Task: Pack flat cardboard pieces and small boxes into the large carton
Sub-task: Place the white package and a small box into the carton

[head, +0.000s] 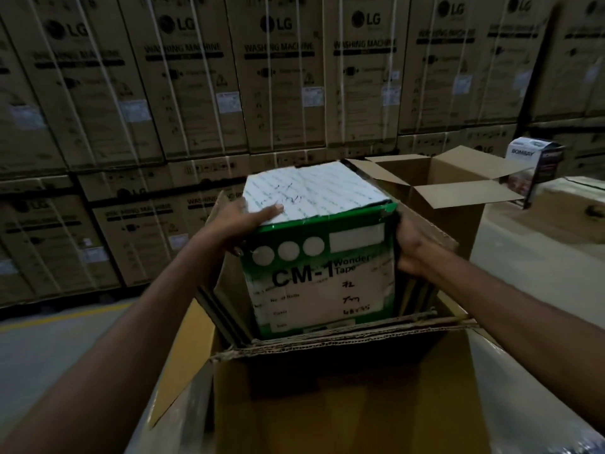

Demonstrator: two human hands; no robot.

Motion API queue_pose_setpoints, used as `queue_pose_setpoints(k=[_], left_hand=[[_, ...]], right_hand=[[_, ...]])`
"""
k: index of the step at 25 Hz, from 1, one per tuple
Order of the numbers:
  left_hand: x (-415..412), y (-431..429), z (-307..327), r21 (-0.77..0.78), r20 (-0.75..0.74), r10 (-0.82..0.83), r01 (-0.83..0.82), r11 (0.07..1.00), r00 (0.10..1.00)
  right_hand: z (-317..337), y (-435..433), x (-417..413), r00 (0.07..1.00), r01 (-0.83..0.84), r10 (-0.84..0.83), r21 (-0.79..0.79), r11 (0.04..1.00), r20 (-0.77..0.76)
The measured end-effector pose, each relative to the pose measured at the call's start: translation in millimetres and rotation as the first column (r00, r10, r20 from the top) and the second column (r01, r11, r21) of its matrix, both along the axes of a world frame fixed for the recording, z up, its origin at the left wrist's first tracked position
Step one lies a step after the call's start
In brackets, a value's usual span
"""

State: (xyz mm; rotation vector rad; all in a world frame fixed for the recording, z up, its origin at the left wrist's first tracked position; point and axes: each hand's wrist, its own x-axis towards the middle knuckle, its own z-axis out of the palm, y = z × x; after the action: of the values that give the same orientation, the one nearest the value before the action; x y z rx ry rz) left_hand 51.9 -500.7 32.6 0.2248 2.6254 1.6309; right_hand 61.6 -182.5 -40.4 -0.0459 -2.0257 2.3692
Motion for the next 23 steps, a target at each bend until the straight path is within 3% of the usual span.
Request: queue_pose_setpoints(k=[4, 7, 11, 14, 16, 19, 20, 23], left_hand=[[4.3, -3.4, -34.8, -0.076, 0.031, -0.016, 0.018, 0.997, 0.999], [-0.9, -6.3, -40.0, -0.152, -0.01, -0.01, 0.008, 0.988, 1.0], [-10.3, -2.9, -44.2, -0.423, -0.023, -0.016, 0.005, 0.906, 1.0], [-14.0, 3.8, -50.8, -0.562, -0.029, -0.057, 0.031, 0.827, 0.998], [-17.5, 11.6, -59.8, -0.639, -0.086, -0.064, -0.006, 0.769, 0.994], [-21.8, 13.6, -67.9, -0.691, -0.064, -0.07, 0.007, 0.722, 0.995], [-22.7, 9.4, -64.3, -0.655, -0.005, -0.094, 0.067, 0.753, 0.996], [-24.9, -7.0, -53.3, -0.598, 0.028, -0.165, 0.149, 0.788, 0.986]], right_hand=[[-8.0, -6.7, 6.9, 0.987, 0.015, -0.038, 0.144, 0.989, 0.158], [-8.3, -6.7, 5.6, 0.977, 0.046, -0.085, 0.193, 0.98, 0.196], [1.6, -5.9, 1.3, 0.959, -0.129, 0.087, 0.144, 0.981, 0.269], [6.6, -10.7, -3.3, 0.962, -0.156, 0.057, 0.364, 0.918, 0.267], [-0.8, -6.6, -9.8, 0.962, -0.119, -0.055, 0.594, 0.796, 0.266], [-3.5, -6.3, -15.3, 0.972, -0.059, -0.129, 0.737, 0.674, 0.196], [3.2, -11.0, -13.9, 0.986, -0.006, -0.131, 0.806, 0.592, 0.104], [22.3, -40.6, -12.1, 0.98, 0.2, -0.023, 0.961, 0.189, -0.199]])
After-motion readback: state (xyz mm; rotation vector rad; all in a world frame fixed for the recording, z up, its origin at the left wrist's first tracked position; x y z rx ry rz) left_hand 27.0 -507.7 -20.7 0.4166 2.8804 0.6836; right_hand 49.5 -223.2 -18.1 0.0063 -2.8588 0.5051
